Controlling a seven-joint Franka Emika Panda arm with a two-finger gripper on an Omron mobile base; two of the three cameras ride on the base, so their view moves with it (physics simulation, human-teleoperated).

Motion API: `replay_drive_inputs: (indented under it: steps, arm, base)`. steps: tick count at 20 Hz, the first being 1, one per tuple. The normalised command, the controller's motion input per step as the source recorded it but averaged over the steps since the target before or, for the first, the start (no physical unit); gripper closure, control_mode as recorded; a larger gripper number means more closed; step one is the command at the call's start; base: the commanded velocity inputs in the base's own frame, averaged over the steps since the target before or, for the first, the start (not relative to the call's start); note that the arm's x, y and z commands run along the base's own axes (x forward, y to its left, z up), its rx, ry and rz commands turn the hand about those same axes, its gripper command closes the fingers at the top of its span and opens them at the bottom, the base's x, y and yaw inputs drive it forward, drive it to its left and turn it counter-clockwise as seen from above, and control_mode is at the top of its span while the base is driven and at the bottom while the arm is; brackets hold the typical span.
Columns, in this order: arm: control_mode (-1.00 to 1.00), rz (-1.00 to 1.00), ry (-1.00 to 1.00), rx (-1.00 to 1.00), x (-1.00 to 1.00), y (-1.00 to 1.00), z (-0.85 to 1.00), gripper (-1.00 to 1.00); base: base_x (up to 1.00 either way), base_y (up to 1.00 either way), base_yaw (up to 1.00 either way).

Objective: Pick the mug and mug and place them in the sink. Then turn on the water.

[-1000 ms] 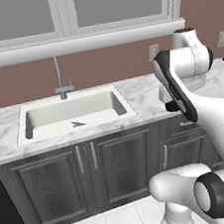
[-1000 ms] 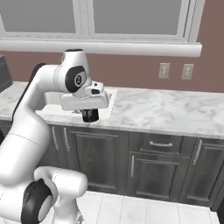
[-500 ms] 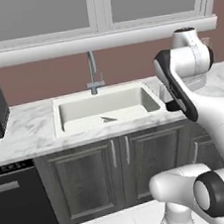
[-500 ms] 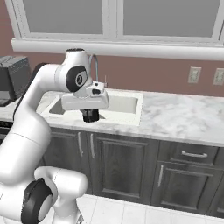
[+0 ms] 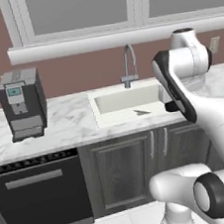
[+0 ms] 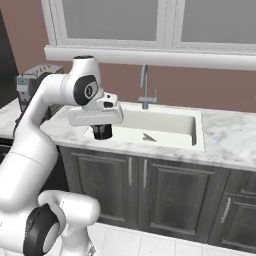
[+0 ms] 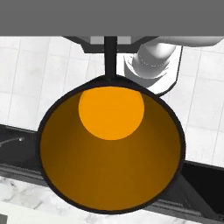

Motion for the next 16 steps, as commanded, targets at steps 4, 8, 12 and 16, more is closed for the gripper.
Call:
replay_drive_inputs:
  steps: [4, 8, 12, 16]
  arm:
    - [1.0, 0.0, 0.0, 0.0, 0.0, 0.0, 0.0, 1.0]
    - [1.0, 0.0, 0.0, 0.0, 0.0, 0.0, 0.0, 1.0]
    - [1.0, 0.0, 0.0, 0.0, 0.0, 0.0, 0.0, 1.0]
    - [1.0, 0.0, 0.0, 0.0, 0.0, 0.0, 0.0, 1.0]
  base:
    - [0.3, 0.22, 0.0]
    - [0.32, 0.05, -0.02]
    - [0.43, 0.15, -0.06]
    - [0.47, 0.23, -0.08]
